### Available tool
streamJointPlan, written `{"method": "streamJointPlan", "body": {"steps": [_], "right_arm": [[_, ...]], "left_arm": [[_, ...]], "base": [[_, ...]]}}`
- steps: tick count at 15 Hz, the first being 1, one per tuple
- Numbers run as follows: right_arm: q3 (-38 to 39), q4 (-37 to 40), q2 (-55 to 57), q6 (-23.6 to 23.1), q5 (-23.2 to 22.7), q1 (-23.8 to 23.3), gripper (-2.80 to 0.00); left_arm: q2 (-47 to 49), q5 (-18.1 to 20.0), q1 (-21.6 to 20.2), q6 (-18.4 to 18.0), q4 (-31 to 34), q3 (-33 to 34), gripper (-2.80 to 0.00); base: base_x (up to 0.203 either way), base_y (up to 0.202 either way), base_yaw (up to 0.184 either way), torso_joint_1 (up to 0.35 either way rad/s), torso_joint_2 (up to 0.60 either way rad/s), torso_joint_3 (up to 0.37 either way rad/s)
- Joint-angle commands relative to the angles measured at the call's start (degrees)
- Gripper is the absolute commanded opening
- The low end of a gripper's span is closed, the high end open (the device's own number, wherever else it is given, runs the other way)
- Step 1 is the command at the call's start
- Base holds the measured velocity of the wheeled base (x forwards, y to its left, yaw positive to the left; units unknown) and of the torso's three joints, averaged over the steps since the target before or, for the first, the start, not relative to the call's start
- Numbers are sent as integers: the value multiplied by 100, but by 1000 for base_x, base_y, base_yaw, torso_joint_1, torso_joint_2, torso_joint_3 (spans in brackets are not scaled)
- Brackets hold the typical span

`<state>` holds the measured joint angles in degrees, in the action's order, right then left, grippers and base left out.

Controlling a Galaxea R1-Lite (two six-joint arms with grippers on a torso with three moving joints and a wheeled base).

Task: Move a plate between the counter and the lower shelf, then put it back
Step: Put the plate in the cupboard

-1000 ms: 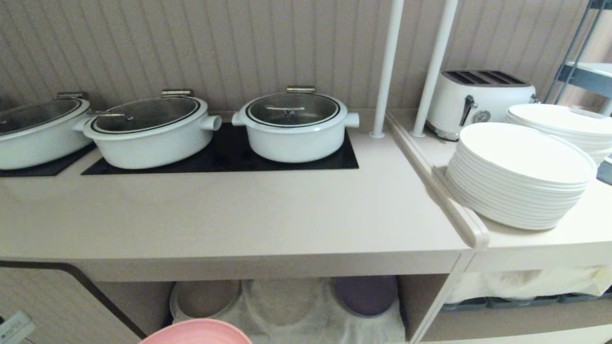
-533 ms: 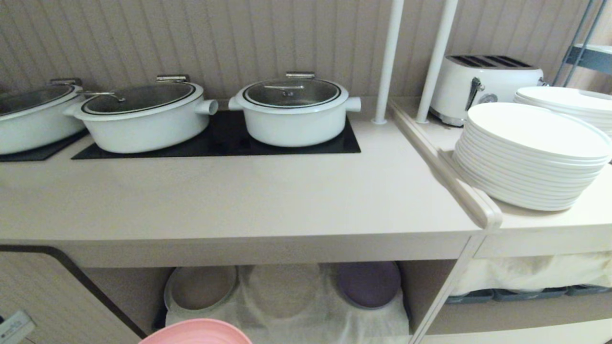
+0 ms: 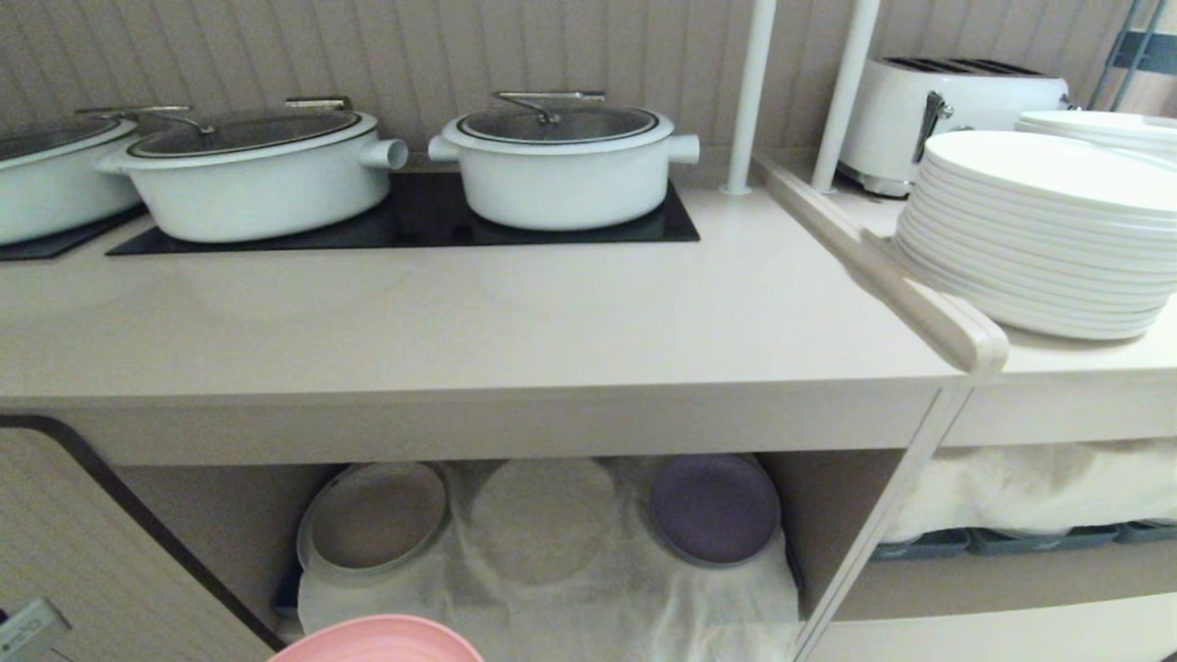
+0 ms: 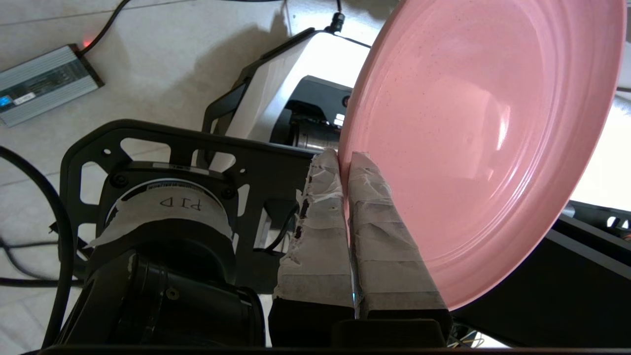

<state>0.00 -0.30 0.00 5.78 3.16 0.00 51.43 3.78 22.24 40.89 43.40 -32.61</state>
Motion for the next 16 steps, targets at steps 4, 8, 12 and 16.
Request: {"method": "streamJointPlan", "body": {"steps": [4, 8, 12, 16], "right_arm": [[0, -5, 9, 2, 1, 0, -280], [0, -5, 9, 2, 1, 0, -280], [0, -5, 9, 8, 1, 0, -280], [0, -5, 9, 11, 1, 0, -280]], "left_arm": [[-2, 0, 0, 24, 19, 0, -280], [-2, 0, 0, 15, 19, 9, -280], [-10, -9, 0, 15, 21, 18, -280], [-46, 0, 0, 15, 28, 24, -280]], "base": [[0, 0, 0, -214, 490, 289], [0, 0, 0, -191, 482, 285], [0, 0, 0, -177, 475, 289], [0, 0, 0, -145, 452, 305]]}}
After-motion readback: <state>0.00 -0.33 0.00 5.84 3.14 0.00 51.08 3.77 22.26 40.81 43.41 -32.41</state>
